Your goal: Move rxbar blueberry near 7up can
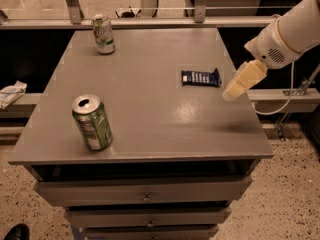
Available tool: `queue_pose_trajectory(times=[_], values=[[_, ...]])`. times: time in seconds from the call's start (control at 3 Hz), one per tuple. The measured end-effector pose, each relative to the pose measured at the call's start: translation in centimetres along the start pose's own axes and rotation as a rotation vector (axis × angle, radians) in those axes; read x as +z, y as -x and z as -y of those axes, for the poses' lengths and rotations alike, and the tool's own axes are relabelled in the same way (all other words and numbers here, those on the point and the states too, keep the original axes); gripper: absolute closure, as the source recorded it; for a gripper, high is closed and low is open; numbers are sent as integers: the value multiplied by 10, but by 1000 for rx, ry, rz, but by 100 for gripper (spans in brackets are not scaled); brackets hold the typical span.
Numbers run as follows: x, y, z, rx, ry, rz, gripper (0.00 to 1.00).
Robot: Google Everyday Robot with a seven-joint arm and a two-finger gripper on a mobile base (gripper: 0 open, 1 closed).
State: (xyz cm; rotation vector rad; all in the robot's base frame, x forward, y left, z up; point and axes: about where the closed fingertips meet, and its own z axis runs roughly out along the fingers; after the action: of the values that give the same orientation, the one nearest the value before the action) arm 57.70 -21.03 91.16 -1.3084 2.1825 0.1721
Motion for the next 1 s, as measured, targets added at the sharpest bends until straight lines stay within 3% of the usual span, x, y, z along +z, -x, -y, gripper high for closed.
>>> queue_pose_trajectory(times=[0.33,1.0], values=[[24,3,20,81,-11,63,0],[69,12,42,155,-46,135,0]])
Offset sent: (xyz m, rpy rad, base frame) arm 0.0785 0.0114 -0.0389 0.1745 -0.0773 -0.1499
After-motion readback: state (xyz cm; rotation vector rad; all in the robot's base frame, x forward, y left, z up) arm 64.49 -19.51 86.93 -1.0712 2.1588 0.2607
